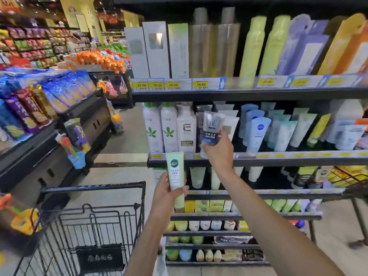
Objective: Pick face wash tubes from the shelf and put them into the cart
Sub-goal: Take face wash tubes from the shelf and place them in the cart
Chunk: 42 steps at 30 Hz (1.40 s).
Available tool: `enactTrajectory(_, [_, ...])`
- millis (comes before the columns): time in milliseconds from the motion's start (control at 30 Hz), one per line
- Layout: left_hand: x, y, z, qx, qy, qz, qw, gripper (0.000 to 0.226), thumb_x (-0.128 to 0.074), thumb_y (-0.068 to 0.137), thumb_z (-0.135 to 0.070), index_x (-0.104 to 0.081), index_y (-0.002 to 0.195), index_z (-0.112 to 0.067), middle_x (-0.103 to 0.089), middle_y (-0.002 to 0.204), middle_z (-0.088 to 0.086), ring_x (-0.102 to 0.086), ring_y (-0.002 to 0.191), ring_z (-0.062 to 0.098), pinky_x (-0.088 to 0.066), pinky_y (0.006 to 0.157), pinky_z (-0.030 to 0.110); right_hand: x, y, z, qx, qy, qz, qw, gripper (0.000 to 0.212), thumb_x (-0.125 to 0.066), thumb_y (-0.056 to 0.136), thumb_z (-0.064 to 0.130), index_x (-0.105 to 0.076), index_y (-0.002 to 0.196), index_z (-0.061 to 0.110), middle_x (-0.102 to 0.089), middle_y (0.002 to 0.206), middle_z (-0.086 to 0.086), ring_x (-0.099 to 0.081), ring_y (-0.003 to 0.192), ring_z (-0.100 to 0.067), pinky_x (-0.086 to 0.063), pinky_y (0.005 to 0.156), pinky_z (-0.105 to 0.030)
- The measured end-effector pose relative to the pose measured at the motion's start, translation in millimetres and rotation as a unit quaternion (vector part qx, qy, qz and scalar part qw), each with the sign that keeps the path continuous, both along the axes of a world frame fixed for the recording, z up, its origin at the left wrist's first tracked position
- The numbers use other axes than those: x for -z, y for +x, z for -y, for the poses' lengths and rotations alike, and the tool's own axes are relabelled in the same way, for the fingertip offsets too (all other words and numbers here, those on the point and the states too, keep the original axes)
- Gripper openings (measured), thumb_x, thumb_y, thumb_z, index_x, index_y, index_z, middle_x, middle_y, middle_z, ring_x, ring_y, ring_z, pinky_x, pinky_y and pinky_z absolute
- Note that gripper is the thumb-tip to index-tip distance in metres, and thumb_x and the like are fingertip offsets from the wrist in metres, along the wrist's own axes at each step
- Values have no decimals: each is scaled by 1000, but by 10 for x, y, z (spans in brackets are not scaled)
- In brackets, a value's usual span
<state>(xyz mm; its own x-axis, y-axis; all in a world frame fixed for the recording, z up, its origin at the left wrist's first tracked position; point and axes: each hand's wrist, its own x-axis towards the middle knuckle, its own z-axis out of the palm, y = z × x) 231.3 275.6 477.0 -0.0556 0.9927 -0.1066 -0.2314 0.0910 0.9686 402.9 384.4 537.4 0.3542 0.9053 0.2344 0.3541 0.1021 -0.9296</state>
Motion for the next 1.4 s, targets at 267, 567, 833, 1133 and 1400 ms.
enactTrajectory(267, [115,-171,-204,11,-12,1,1000,60,-76,85,4,-55,131,-29,-76,119,1,-73,110,21,-56,97,48,81,-153,-300,38,8,40,998,52,-84,83,17,-58,127,23,-70,115,9,-68,101,-8,-56,90,-33])
enactTrajectory(567, [119,-133,-361,21,-1,-4,1000,65,-76,87,4,-52,138,-27,-78,112,-1,-77,95,20,-59,91,46,239,-175,-346,38,-27,97,994,42,-82,85,16,-55,117,24,-70,111,5,-68,103,-16,-50,80,-31])
enactTrajectory(833, [165,-92,-420,26,-13,-3,1000,66,-76,86,5,-52,140,-25,-77,114,3,-76,100,27,-60,86,43,270,-179,-350,52,-47,166,984,37,-80,88,23,-53,114,18,-70,116,-3,-68,106,-27,-48,78,-33])
enactTrajectory(1133, [268,-12,-434,25,-25,-55,998,71,-80,86,-6,-48,142,-34,-75,118,-7,-74,106,25,-55,96,62,259,-109,-326,36,-53,200,978,41,-79,88,26,-54,118,16,-71,113,-5,-68,105,-30,-53,81,-39])
enactTrajectory(1400, [357,95,-423,29,-36,-62,997,75,-80,86,-6,-44,147,-30,-74,120,-7,-72,110,26,-55,96,61,314,90,-63,14,-8,210,977,53,-70,96,32,-49,144,24,-67,132,2,-65,119,-20,-52,91,-35])
